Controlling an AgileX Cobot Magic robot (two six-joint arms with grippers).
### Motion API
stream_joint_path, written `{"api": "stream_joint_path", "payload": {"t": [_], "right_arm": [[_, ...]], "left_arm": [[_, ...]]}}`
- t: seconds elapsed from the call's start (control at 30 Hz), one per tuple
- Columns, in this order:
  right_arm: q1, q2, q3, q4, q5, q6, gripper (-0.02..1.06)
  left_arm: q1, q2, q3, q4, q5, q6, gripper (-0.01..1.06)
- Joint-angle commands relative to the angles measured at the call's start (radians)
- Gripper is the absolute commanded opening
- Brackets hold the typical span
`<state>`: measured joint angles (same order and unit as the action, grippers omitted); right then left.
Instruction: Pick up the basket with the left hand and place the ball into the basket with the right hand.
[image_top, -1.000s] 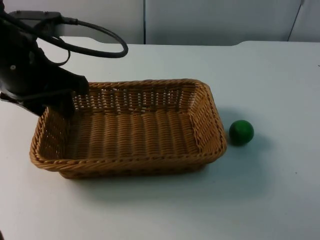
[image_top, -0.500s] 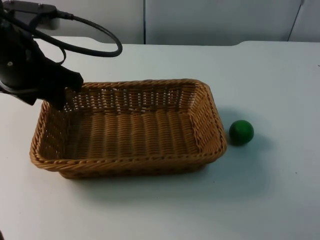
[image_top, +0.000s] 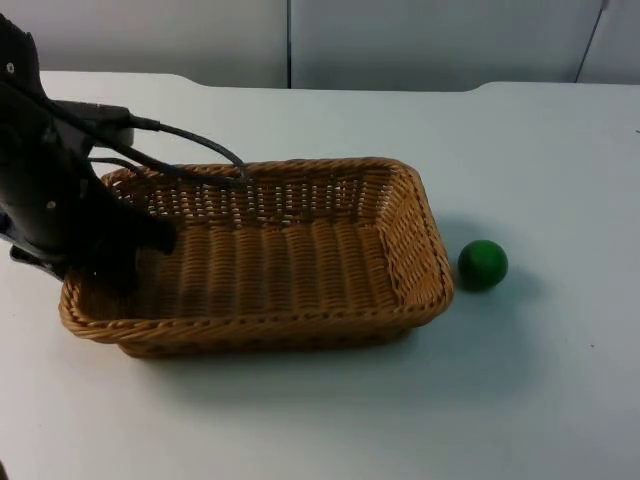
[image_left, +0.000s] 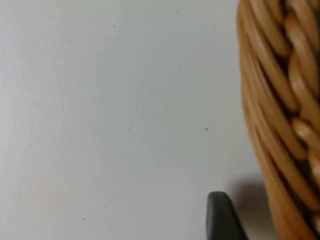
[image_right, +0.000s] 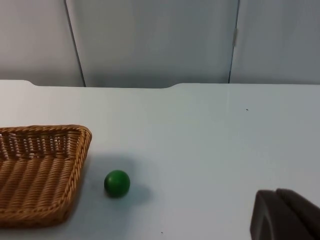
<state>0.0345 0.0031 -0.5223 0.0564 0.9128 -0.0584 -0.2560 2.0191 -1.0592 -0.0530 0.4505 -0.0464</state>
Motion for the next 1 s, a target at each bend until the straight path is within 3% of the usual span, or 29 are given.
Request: {"api": "stream_joint_path", "payload": {"t": [0.0,0.03,0.07,0.2,0.37,0.53,0.77,0.97], "right_arm": [[-0.003,-0.003,0.003,0.0,-0.006,-0.001,0.0],[-0.003,-0.003,0.003,0.0,-0.006,-0.001,0.0],[-0.003,-0.003,0.003,0.0,-0.006,-0.001,0.0],[-0.003,-0.003,0.003,0.0,-0.006,-0.001,0.0],[-0.003,-0.003,0.003,0.0,-0.006,-0.001,0.0],[-0.003,-0.003,0.003,0.0,-0.006,-0.001,0.0],[-0.003,-0.003,0.003,0.0,-0.006,-0.001,0.0],[-0.003,-0.003,0.003,0.0,-0.006,-0.001,0.0]], "left_arm": [[-0.007,0.009,-0.003,-0.016,-0.01,-0.035,0.17],[-0.007,0.009,-0.003,-0.016,-0.01,-0.035,0.17],[-0.007,0.009,-0.003,-0.021,-0.012,-0.035,0.0],[-0.007,0.009,-0.003,-0.064,-0.014,-0.044,0.0],[-0.007,0.009,-0.003,-0.245,-0.021,-0.044,0.0],[-0.007,-0.048,0.0,-0.382,0.031,-0.044,0.0],[-0.003,-0.166,0.002,-0.4,0.012,-0.108,0.0],[-0.003,-0.246,0.004,-0.288,0.036,-0.237,0.0]]}}
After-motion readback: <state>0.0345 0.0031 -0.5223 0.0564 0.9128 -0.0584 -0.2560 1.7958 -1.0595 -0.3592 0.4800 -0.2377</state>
